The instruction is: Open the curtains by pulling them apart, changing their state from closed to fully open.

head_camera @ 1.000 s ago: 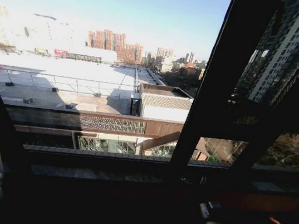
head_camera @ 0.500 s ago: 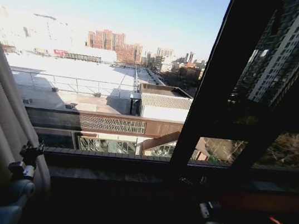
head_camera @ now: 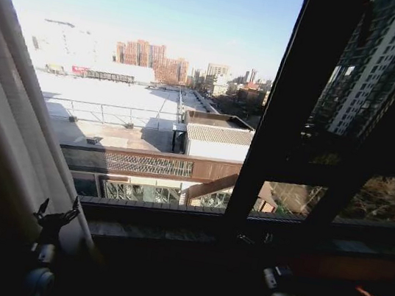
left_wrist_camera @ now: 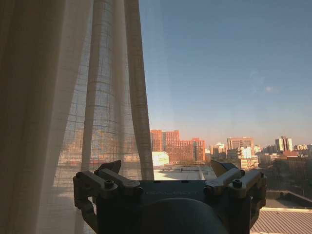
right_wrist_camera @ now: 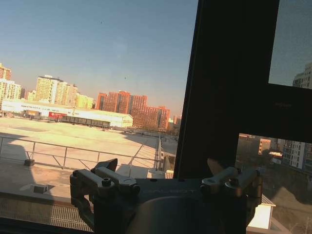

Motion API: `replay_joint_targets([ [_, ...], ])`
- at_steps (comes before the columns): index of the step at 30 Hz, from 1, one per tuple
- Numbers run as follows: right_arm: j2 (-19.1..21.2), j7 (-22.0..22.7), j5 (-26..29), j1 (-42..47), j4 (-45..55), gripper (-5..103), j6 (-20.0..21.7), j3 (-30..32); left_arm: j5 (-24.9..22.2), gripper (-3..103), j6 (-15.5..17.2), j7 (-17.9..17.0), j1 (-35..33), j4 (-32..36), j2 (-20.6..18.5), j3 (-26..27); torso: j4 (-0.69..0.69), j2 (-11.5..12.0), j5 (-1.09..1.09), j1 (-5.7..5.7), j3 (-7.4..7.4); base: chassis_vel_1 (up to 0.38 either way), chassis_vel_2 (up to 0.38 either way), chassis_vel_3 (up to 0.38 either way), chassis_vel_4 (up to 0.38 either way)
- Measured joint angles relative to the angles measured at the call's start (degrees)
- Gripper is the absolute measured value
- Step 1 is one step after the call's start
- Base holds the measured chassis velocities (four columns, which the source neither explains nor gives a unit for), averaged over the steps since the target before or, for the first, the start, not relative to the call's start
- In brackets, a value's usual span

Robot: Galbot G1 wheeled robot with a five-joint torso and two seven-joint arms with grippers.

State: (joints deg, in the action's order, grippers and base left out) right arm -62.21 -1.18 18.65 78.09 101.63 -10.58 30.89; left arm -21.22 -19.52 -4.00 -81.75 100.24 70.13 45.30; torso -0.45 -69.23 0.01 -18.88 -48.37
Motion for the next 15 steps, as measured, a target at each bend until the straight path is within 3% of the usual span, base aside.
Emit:
replay_joint_targets([
  [5, 0.0, 0.0, 0.0, 0.0, 0.0, 100, 0.0, 0.0, 0.4, 100, -1.8, 2.1, -1.1, -0.3, 0.2, -0.5, 0.0, 0.0, -0.01, 0.0, 0.0, 0.0, 0.0, 0.0, 0.0],
  [15, 0.0, 0.0, 0.0, 0.0, 0.0, 100, 0.0, 0.0, -0.1, 100, -1.8, 3.6, -1.2, -0.5, 0.5, -0.7, -0.01, 0.0, -0.02, 0.0, 0.0, 0.0, 0.0, 0.0, 0.0],
])
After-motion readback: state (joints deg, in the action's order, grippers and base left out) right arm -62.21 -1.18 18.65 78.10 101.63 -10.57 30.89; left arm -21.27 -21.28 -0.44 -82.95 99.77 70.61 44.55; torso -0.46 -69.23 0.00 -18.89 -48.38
